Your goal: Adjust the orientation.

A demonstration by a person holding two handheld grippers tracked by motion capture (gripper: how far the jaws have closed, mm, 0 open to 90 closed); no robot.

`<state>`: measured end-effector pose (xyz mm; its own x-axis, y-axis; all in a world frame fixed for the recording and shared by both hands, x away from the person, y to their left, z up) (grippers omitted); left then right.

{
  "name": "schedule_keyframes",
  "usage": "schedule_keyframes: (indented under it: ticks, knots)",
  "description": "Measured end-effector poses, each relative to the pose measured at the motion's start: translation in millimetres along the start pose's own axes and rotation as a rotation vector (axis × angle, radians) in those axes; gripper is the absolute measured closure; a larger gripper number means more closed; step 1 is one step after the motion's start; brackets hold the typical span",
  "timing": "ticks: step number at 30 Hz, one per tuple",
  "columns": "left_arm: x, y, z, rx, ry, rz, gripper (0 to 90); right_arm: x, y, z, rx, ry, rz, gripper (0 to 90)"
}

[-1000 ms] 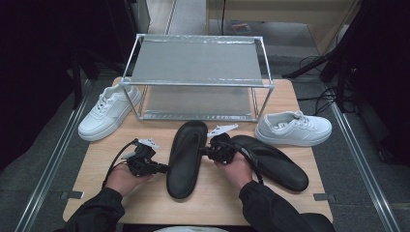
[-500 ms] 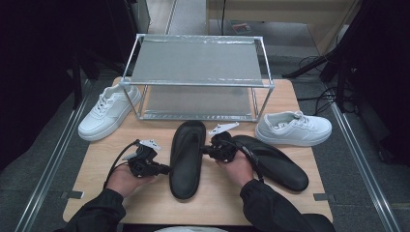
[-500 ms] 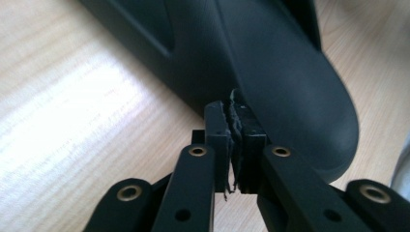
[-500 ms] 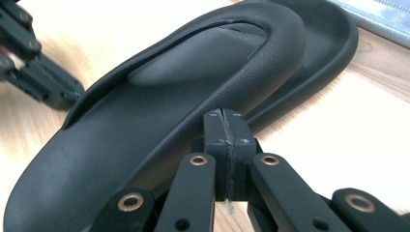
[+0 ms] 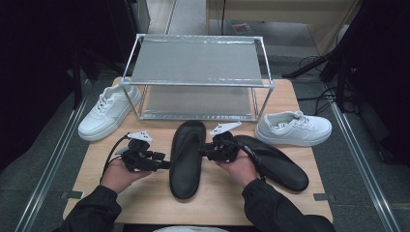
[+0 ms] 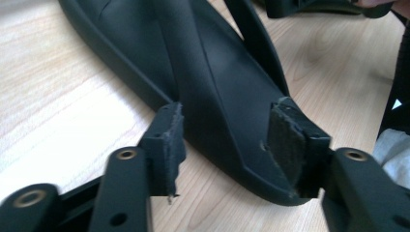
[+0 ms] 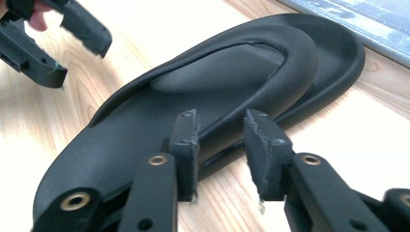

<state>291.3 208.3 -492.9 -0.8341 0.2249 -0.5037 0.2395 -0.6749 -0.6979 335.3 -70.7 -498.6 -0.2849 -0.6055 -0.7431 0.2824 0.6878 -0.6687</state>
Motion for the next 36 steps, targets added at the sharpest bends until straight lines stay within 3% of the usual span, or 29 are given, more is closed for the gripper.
schedule_keyframes:
  ticks: [3, 11, 25, 36]
  knots:
    - [-2.1, 0.1, 1.7, 0.004, 0.017, 0.008, 41.7, 2.9, -3.7, -0.3, -0.004, -0.012, 0.007, 64.1]
    - [-8.7, 6.4, 2.8, 0.006, 0.047, 0.002, 36.7, 7.9, -17.6, -0.6, 0.001, 0.013, 0.025, 59.3]
    - [-17.1, 14.2, 5.5, 0.007, 0.055, 0.003, 36.2, 17.1, -43.8, -2.2, 0.009, 0.023, 0.035, 57.0]
    - [-27.6, 23.1, 9.0, 0.017, 0.076, -0.009, 36.6, 32.4, -72.9, 1.9, 0.058, 0.058, 0.047, 56.4]
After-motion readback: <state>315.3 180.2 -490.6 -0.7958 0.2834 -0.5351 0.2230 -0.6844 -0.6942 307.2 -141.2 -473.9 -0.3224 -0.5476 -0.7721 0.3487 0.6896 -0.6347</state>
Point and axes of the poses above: each handheld gripper's, and its own axes: y roughly forward along the jaws, x roughly out of its underside, z roughly to its right, the point moved 1 cm from there along y, roughly forward along the jaws, and after that the axes turned 15 degrees about -y, right-handed, at the moved point
